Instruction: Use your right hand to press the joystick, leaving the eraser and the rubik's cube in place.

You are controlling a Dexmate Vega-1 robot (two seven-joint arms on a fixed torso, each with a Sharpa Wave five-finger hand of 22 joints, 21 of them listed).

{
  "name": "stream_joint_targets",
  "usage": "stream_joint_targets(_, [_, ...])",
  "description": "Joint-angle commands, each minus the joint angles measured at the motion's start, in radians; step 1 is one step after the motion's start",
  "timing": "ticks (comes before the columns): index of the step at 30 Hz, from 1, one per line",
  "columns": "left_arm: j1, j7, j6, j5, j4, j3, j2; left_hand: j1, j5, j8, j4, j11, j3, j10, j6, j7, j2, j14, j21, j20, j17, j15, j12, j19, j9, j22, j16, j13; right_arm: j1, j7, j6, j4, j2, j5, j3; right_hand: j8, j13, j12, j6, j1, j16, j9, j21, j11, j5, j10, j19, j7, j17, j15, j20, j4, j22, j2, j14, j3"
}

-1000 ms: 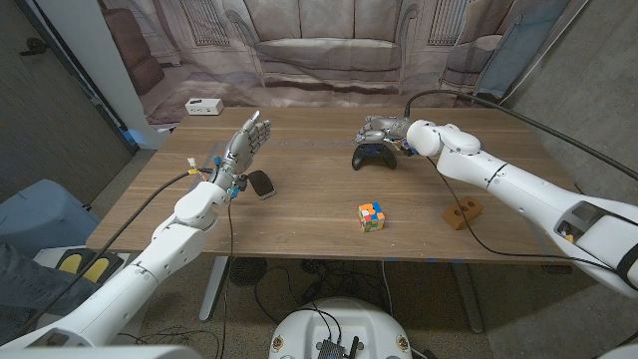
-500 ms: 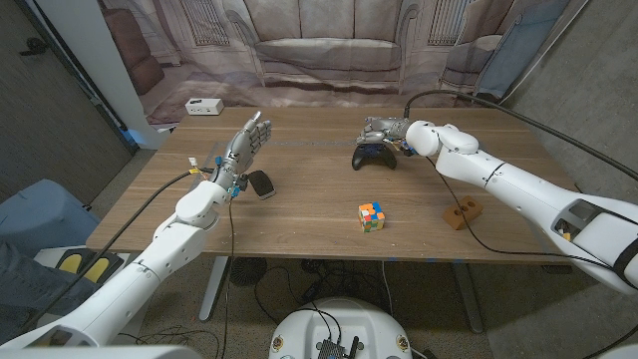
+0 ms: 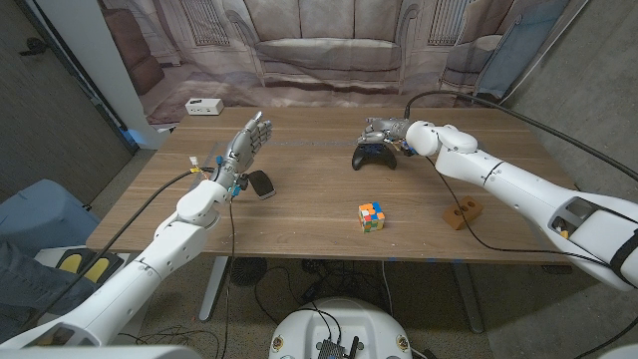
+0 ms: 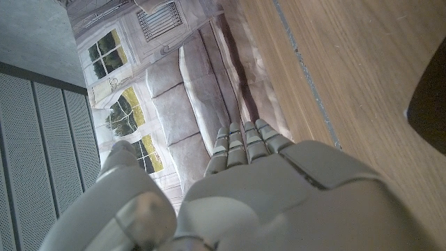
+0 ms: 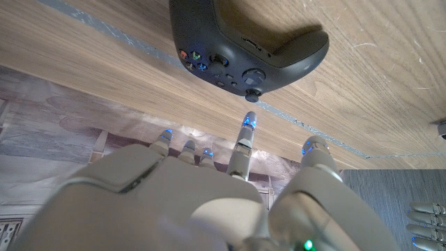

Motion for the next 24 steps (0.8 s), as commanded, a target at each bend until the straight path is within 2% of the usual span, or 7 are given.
stream_joint_targets(1, [-0.033, -0.019, 0.0, -0.001, 0.035, 0.013, -0.01, 0.0, -0.003, 0.001, -0.007, 0.0, 0.002, 0.002, 0.001, 0.002, 0.005, -0.001, -0.005, 0.007, 0.005, 0.005, 0.001, -0.004, 0.005, 0.004, -0.001, -0.001, 0.01, -0.021, 0.016, 0.028, 0.008, 0.013, -0.006, 0.004, 0.0, 0.01, 0.015, 0.001, 0.006, 0.003, 0.009, -0.009, -0.001, -0.003, -0.05, -0.002, 0.002, -0.004, 0.006, 0.002, 0.006, 0.008, -0.138, 0.009])
stream_joint_targets(9, [-0.051, -0.033, 0.001, -0.006, 0.055, 0.02, -0.016, 0.0, -0.003, 0.0, -0.008, 0.001, 0.001, 0.001, 0.001, 0.003, 0.005, -0.001, -0.006, 0.008, 0.005, 0.006, 0.001, -0.005, 0.005, 0.004, -0.001, -0.001, 0.007, -0.03, 0.017, 0.024, 0.004, 0.02, -0.003, 0.008, 0.0, 0.013, 0.039, 0.002, 0.007, 0.003, 0.01, -0.009, -0.001, 0.007, -0.048, 0.007, 0.002, -0.002, 0.006, 0.002, 0.006, 0.008, -0.135, 0.01])
stream_joint_targets(13, [-0.056, -0.035, 0.003, -0.007, 0.061, 0.022, -0.019, 0.0, -0.003, 0.0, -0.008, 0.001, 0.001, 0.001, 0.002, 0.003, 0.006, -0.002, -0.006, 0.008, 0.005, 0.005, 0.001, -0.006, 0.006, 0.004, -0.001, -0.001, 0.007, -0.034, 0.023, 0.024, 0.005, 0.02, -0.004, 0.011, 0.0, 0.013, 0.054, 0.002, 0.008, 0.003, 0.011, -0.009, -0.001, 0.01, -0.047, 0.004, 0.001, 0.004, 0.006, 0.001, 0.006, 0.008, -0.132, 0.01])
stream_joint_targets(17, [-0.059, -0.035, 0.001, -0.005, 0.064, 0.023, -0.02, 0.0, -0.003, 0.001, -0.009, -0.001, 0.001, 0.001, 0.002, 0.003, 0.006, -0.003, -0.006, 0.009, 0.005, 0.005, 0.001, -0.007, 0.006, 0.004, -0.002, -0.001, 0.007, -0.036, 0.025, 0.023, 0.004, 0.018, -0.005, 0.015, -0.001, 0.014, 0.078, 0.004, 0.008, 0.003, 0.011, -0.012, 0.0, 0.016, -0.045, -0.01, 0.001, 0.011, 0.006, 0.0, 0.006, 0.009, -0.128, 0.013])
stream_joint_targets(24, [-0.061, -0.034, 0.001, -0.003, 0.064, 0.024, -0.02, 0.0, -0.003, 0.0, -0.009, -0.002, 0.001, 0.001, 0.002, 0.001, 0.006, -0.004, -0.006, 0.009, 0.005, 0.005, 0.001, -0.008, 0.006, 0.004, -0.002, -0.001, 0.008, -0.034, 0.025, 0.027, 0.005, 0.017, -0.008, 0.017, -0.001, 0.016, 0.094, 0.007, 0.009, 0.003, 0.011, -0.017, 0.001, 0.026, -0.044, -0.012, 0.001, 0.014, 0.007, -0.001, 0.006, 0.012, -0.125, 0.015])
